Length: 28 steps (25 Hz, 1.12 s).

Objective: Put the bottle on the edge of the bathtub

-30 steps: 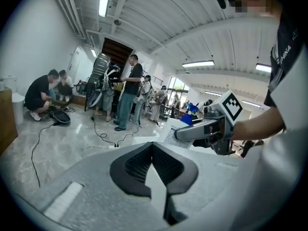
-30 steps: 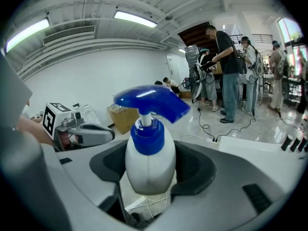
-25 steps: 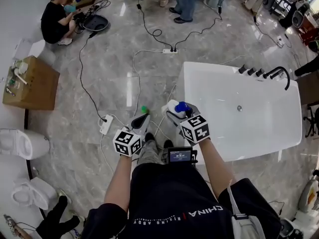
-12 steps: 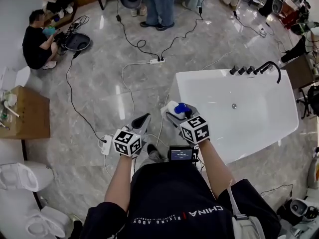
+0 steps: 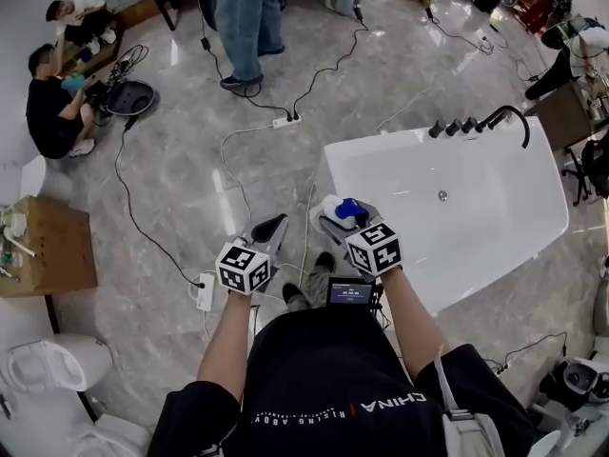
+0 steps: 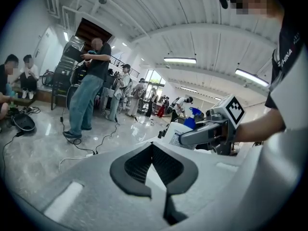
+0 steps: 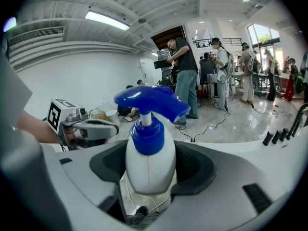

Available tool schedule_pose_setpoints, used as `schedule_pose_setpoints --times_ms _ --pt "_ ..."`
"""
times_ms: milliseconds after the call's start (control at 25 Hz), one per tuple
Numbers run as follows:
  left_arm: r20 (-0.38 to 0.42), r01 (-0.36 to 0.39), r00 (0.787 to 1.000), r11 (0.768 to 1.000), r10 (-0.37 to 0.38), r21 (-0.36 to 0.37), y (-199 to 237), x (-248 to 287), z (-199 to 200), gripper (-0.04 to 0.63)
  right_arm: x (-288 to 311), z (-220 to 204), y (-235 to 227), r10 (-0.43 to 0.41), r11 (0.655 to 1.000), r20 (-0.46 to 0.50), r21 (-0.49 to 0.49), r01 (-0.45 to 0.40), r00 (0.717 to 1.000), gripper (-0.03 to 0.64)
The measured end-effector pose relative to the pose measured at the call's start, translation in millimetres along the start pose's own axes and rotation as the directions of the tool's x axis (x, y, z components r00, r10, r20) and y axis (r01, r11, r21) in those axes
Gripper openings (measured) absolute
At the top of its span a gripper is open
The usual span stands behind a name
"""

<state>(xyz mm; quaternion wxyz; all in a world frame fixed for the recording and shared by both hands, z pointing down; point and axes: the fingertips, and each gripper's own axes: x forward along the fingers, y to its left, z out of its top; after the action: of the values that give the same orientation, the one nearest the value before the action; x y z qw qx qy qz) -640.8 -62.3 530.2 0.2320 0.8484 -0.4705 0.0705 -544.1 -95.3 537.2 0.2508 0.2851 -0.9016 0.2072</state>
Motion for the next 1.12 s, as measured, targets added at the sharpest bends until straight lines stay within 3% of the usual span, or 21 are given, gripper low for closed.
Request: schedule_pose_setpoints --times_ms 320,560,1120 --pt "-0.038 -0.022 0.999 0.999 0.024 0.045 13 63 27 0.009 6 27 -67 -0.009 0.999 0.052 0.034 0.007 0.999 0.276" --pt "-0.027 0.016 1.000 0.997 -0.014 0.079 10 103 59 0.009 14 33 -105 -0.002 1.000 0.040 0.025 0.001 0.999 0.276" --pt "-0.083 0.031 0.996 0.992 -0.021 0.122 49 163 69 0.009 54 34 -184 -0.085 0.990 0.010 0.114 0.084 0.996 0.276"
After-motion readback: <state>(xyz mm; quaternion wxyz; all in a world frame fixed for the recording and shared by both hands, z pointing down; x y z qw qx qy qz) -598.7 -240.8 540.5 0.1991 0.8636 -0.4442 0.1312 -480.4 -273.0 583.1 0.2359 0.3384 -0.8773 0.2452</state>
